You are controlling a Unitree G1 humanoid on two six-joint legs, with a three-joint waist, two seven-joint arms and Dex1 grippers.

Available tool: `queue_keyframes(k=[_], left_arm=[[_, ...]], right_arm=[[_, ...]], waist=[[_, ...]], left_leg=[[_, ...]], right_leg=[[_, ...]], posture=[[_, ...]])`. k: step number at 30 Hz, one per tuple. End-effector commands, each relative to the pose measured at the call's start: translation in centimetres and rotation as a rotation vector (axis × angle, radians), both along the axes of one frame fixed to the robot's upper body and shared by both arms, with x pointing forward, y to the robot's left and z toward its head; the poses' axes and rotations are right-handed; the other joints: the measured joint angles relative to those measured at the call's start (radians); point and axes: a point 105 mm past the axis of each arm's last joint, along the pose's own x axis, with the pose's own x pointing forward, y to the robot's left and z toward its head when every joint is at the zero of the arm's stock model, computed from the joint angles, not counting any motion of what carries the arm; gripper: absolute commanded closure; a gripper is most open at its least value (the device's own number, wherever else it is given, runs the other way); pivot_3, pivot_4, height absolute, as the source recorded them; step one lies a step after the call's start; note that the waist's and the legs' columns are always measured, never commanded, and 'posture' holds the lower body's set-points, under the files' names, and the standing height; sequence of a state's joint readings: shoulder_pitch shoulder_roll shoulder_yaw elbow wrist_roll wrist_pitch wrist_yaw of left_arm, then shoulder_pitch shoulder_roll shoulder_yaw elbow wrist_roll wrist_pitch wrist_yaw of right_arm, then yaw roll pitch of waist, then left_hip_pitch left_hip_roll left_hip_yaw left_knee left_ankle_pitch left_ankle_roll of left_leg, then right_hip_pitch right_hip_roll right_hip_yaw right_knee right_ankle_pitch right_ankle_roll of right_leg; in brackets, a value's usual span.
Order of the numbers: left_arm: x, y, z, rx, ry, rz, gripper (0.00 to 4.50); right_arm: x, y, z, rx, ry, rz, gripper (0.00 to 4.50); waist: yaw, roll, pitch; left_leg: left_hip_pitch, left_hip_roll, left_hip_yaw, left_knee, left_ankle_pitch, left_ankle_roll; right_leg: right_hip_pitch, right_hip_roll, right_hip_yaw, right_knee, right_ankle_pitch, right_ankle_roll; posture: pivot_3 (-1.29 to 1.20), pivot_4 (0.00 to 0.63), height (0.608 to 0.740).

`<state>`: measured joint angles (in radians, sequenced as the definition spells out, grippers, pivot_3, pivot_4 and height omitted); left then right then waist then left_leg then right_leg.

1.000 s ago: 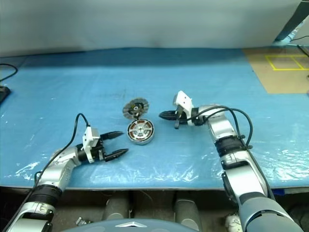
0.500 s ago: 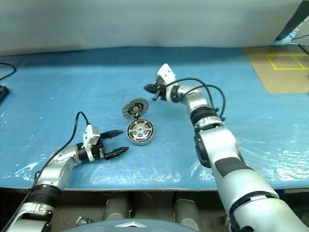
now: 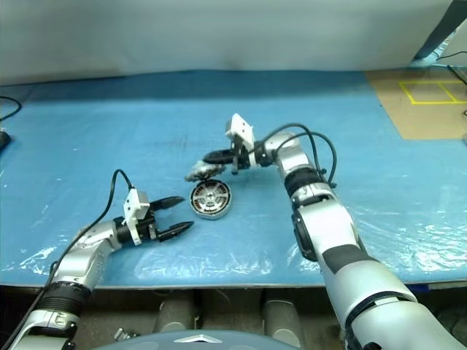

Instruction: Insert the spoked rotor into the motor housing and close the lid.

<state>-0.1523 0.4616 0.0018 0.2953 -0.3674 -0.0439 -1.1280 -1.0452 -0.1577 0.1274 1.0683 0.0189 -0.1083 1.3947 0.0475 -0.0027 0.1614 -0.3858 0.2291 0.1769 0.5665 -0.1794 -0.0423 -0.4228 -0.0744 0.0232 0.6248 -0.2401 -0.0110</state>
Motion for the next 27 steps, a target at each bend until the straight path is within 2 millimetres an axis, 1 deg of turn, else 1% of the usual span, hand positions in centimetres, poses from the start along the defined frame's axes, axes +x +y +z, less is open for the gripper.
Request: queue_keyframes(k=[1,4,6,9,11,15,17,19,22,27], left_arm=[[-0.1,0.1,0.0,0.022,0.019,-0.001,0.0],[0.0,-0.2,0.7,0.024,0.015,-0.009,0.0],[-0.1,-0.3,1.0,0.026,0.016,-0.012,0.0],[-0.2,-0.5,1.4,0.026,0.016,-0.014,0.0],[-0.2,-0.6,1.6,0.027,0.019,-0.014,0.0],[-0.3,-0.7,1.7,0.025,0.027,-0.015,0.0],[-0.2,-0.6,1.7,0.024,0.029,-0.015,0.0],[-0.2,-0.4,1.6,0.022,0.033,-0.014,0.0],[-0.4,0.3,1.3,0.024,0.044,-0.011,0.0],[-0.7,1.2,1.2,-0.008,0.053,-0.001,0.0]], right_arm=[[-1.1,0.2,-1.1,-0.045,-0.029,0.053,4.46],[-2.1,0.2,-2.7,-0.067,-0.013,0.062,4.46],[-2.5,0.3,-3.4,-0.07,-0.004,0.061,4.46],[-3.1,0.1,-4.2,-0.079,0.004,0.061,4.46],[-3.1,0.0,-4.3,-0.073,-0.005,0.044,4.46],[-2.4,0.0,-3.2,-0.019,-0.047,-0.008,4.46],[-1.8,0.1,-1.4,0.045,-0.068,-0.045,4.46],[-1.8,0.2,-0.1,0.092,-0.085,-0.048,4.46],[-2.9,0.4,0.7,0.113,-0.114,-0.008,3.86],[-4.4,0.8,0.8,0.118,-0.139,0.025,2.16]], waist=[[0.0,0.0,0.0],[-0.001,0.0,0.0],[-0.001,0.0,0.0],[-0.002,0.0,0.0],[-0.002,0.0,0.0],[-0.003,0.0,0.0],[-0.003,0.0,0.0],[-0.002,-0.001,0.0],[0.0,-0.001,0.0],[-0.001,-0.001,0.0]], left_leg=[[0.0,0.0,0.0,0.0,0.0,0.0],[0.0,0.0,0.0,0.001,-0.001,-0.001],[0.001,0.0,0.0,0.001,-0.002,-0.003],[0.002,0.0,0.0,0.001,-0.002,-0.003],[0.002,0.0,0.0,0.001,-0.002,-0.003],[0.002,0.0,0.0,0.001,-0.002,-0.003],[0.002,0.0,0.0,0.001,-0.002,-0.003],[0.002,0.0,0.0,0.001,-0.001,-0.004],[0.001,0.0,0.0,0.0,-0.001,-0.004],[0.001,0.0,0.0,-0.002,0.0,-0.006]], right_leg=[[0.0,0.0,0.0,0.0,0.0,0.0],[0.0,0.0,0.0,0.001,0.0,0.0],[0.001,0.0,0.0,0.001,0.0,0.0],[0.001,0.0,0.001,0.001,0.0,0.0],[0.001,0.0,0.001,0.0,0.0,0.0],[0.001,0.0,0.001,0.0,0.0,0.0],[0.001,0.0,0.001,0.0,0.0,0.0],[0.001,0.0,0.001,0.0,0.0,0.0],[0.001,0.0,0.001,-0.001,0.0,0.0],[0.001,0.0,0.0,-0.002,0.0,0.0]], posture=[[0.0,0.15,0.74],[0.0,0.15,0.74],[0.0,0.15,0.74],[0.0,0.15,0.74],[0.0,0.15,0.74],[0.0,0.15,0.74],[0.0,0.15,0.74],[0.0,0.15,0.74],[0.0,0.15,0.74],[0.0,0.15,0.74]])
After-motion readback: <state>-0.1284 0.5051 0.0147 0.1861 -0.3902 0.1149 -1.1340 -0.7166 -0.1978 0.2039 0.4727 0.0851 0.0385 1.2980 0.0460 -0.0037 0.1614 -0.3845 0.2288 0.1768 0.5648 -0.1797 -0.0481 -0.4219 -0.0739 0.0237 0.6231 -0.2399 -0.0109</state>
